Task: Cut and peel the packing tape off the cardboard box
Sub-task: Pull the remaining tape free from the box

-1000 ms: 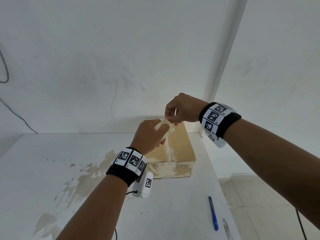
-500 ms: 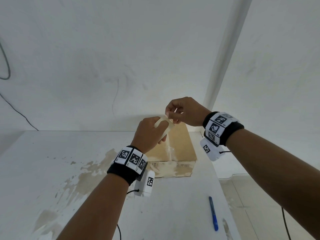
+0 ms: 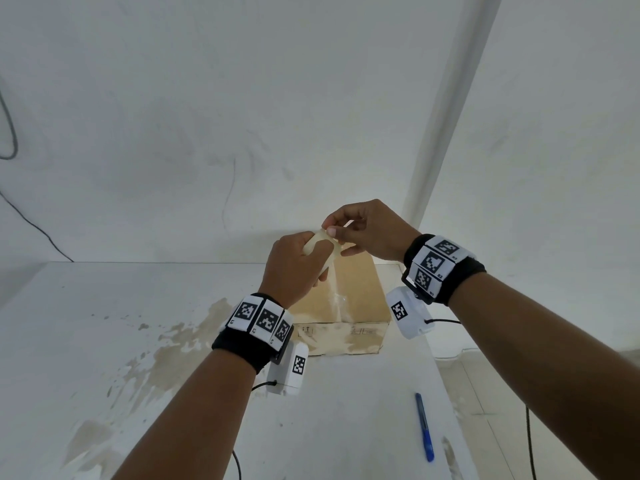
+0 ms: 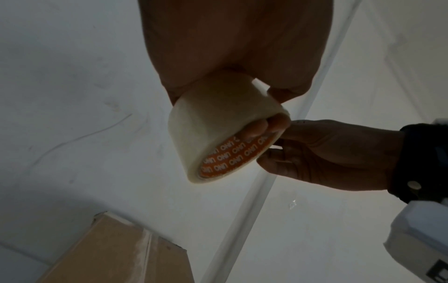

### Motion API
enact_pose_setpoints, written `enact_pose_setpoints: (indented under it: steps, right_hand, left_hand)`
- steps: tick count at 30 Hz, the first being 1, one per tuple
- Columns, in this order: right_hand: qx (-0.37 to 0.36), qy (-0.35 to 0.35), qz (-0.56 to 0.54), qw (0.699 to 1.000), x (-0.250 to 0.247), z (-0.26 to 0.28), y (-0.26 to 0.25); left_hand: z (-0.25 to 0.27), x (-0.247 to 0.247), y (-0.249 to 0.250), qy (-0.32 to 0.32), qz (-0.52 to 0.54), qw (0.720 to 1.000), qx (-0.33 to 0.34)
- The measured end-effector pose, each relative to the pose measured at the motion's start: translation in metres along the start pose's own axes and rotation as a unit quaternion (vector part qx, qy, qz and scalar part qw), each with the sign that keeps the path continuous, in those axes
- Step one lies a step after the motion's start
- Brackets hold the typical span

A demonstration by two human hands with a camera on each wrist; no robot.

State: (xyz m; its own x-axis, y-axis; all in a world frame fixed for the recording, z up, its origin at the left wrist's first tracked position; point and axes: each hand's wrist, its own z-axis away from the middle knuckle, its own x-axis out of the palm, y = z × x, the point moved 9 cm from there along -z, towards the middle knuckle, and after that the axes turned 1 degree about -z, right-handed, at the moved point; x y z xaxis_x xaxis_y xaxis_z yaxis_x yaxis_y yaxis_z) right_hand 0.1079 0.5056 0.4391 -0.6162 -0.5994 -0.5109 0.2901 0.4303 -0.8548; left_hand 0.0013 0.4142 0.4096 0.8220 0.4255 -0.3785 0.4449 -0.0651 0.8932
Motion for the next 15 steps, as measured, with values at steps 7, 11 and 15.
enact_pose_setpoints:
  steps: [7, 11, 15]
  right_hand:
    - [0.012, -0.004, -0.03, 0.999, 0.0031, 0.0011, 0.003]
    - [0.005, 0.004, -0.028, 1.0, 0.0023, 0.0013, 0.0029]
    - [-0.009, 0.012, -0.022, 1.0, 0.002, 0.0015, 0.0017]
  left_hand:
    - [0.0022, 0.0009, -0.001, 0.013, -0.002, 1.0, 0.007]
    - [0.001, 0.0005, 0.0, 0.013, -0.008, 1.0, 0.007]
    - [0.0012, 0.0003, -0.0007, 0.017, -0.015, 1.0, 0.007]
